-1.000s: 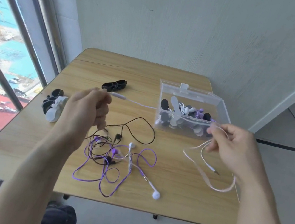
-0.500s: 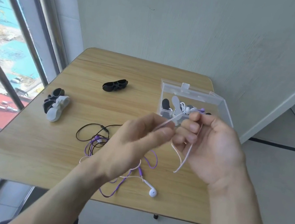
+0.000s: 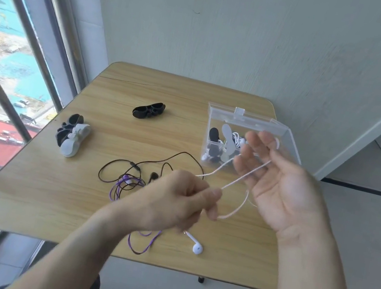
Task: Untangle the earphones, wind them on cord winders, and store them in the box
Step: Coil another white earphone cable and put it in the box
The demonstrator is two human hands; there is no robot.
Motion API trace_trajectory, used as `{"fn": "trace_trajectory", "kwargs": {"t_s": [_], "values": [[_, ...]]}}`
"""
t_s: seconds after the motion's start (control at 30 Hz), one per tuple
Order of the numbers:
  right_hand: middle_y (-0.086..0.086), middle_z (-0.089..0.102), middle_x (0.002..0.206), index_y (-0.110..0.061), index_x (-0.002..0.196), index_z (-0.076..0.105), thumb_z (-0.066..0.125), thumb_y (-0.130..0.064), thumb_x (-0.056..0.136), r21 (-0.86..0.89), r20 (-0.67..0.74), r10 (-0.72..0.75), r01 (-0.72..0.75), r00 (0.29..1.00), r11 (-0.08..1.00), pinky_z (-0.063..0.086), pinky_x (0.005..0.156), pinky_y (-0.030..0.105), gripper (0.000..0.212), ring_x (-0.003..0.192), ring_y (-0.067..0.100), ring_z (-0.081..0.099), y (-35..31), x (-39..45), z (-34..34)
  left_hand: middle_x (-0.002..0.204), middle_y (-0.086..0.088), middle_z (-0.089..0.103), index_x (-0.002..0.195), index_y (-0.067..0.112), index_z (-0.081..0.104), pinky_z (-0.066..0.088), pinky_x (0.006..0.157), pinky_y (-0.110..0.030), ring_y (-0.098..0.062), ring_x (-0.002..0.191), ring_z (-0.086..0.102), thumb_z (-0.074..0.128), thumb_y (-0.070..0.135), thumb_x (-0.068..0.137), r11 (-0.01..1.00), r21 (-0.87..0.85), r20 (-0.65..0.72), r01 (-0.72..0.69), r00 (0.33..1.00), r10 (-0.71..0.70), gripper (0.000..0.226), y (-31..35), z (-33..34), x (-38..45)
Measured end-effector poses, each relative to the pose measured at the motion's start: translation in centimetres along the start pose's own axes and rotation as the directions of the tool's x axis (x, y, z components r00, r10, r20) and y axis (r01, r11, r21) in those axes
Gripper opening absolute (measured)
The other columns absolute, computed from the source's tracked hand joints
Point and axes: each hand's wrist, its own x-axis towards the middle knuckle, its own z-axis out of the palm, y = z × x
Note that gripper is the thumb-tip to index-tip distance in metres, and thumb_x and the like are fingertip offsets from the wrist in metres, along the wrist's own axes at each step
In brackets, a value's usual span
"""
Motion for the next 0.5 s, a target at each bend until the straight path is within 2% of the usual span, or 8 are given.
{"fn": "trace_trajectory", "kwargs": {"t_s": [0.03,0.1,0.2,0.27,0.37,0.43,0.5], "values": [[0.007,0.076,0.094,-0.01,0.113,0.06,0.037,-0.011,0.106,-0.042,-0.046,-0.055,0.054,0.997,0.998,0.06,0.062,0.031,0.024,0.069,0.018,0.072,-0.5,0.2,-0.6,0.049,-0.006,0.047,0.07,0.015,0.061,0.041,0.053,-0.035,-0.023,0.048,0.04,0.05,0.045,0.096,0.999,-0.042,0.008,0.021,1.0,-0.021,0.041,-0.1,-0.9,0.0],[0.008,0.077,0.09,-0.008,0.116,0.059,0.038,-0.01,0.106,-0.134,-0.135,-0.146,0.128,0.98,0.983,0.057,0.055,0.027,0.023,0.059,0.015,0.067,-1.5,0.2,-1.7,0.05,-0.006,0.036,0.066,0.014,0.054,0.035,0.051,-0.027,-0.021,0.047,0.029,0.053,0.043,0.092,0.98,-0.2,-0.014,0.01,1.0,-0.013,0.039,-0.2,-2.7,-0.3],[0.01,0.076,0.084,-0.003,0.116,0.059,0.039,-0.008,0.106,-0.23,-0.21,-0.215,0.166,0.954,0.959,0.054,0.052,0.024,0.022,0.054,0.013,0.064,-2.1,0.2,-2.9,0.051,-0.003,0.028,0.069,0.015,0.053,0.03,0.055,-0.034,-0.018,0.046,0.023,0.049,0.029,0.092,0.868,-0.495,-0.033,-0.041,0.999,0.029,0.027,-0.4,-4.7,-0.7],[0.011,0.076,0.082,-0.003,0.109,0.06,0.039,-0.006,0.106,-0.242,-0.216,-0.207,0.153,0.954,0.958,0.055,0.053,0.024,0.022,0.055,0.013,0.066,-2.1,0.2,-3.1,0.05,-0.002,0.03,0.071,0.014,0.056,0.033,0.052,-0.033,-0.016,0.041,0.023,0.051,0.025,0.091,0.807,-0.586,-0.017,-0.075,0.997,0.08,0.023,-0.6,-5.5,-0.8],[0.012,0.075,0.08,-0.004,0.102,0.061,0.037,-0.005,0.107,-0.232,-0.241,-0.229,0.173,0.943,0.957,0.056,0.055,0.025,0.024,0.058,0.015,0.069,-1.9,0.2,-3.0,0.046,0.002,0.037,0.075,0.014,0.056,0.043,0.044,-0.026,-0.012,0.035,0.026,0.069,0.035,0.083,0.754,-0.649,0.039,-0.099,0.986,0.163,0.025,-0.6,-6.3,-1.2],[0.011,0.074,0.076,-0.004,0.098,0.06,0.036,-0.005,0.107,-0.228,-0.284,-0.311,0.251,0.907,0.941,0.058,0.059,0.027,0.026,0.062,0.019,0.072,-2.0,0.2,-3.1,0.043,0.001,0.038,0.075,0.011,0.054,0.045,0.044,-0.027,-0.015,0.036,0.025,0.073,0.04,0.076,0.791,-0.602,0.013,-0.107,0.99,0.144,0.035,-0.6,-7.0,-1.4],[0.012,0.072,0.076,-0.004,0.098,0.058,0.035,-0.008,0.109,-0.289,-0.328,-0.415,0.328,0.849,0.9,0.06,0.062,0.03,0.025,0.064,0.022,0.073,-2.2,0.3,-3.5,0.041,-0.001,0.035,0.069,0.009,0.051,0.047,0.046,-0.028,-0.018,0.037,0.025,0.073,0.036,0.073,0.838,-0.533,-0.049,-0.116,0.993,0.106,0.034,-0.4,-7.8,-1.8]]}}
